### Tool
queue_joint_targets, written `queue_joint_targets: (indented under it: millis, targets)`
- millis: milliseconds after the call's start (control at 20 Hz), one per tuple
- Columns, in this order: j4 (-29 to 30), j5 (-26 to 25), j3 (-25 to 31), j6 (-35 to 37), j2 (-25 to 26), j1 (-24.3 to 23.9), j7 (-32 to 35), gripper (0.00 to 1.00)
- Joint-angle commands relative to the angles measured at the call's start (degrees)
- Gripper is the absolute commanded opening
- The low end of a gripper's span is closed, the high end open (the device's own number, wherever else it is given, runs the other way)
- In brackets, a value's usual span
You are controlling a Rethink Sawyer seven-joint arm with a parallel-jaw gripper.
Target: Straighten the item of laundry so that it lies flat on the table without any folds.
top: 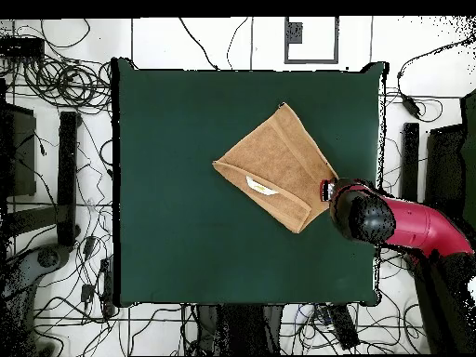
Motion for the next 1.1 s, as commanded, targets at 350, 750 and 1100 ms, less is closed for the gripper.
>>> queue_joint_targets:
  millis: [350, 750, 1100]
  targets:
    - [1.50, -3.42, 16.45, 14.57, 4.09, -5.52, -23.24, 1.00]
    - [0.33, -11.33, 15.87, 13.65, -6.30, -2.48, -26.34, 1.00]
    - [5.23, -5.72, 20.53, 16.02, -5.63, -3.27, -23.30, 1.00]
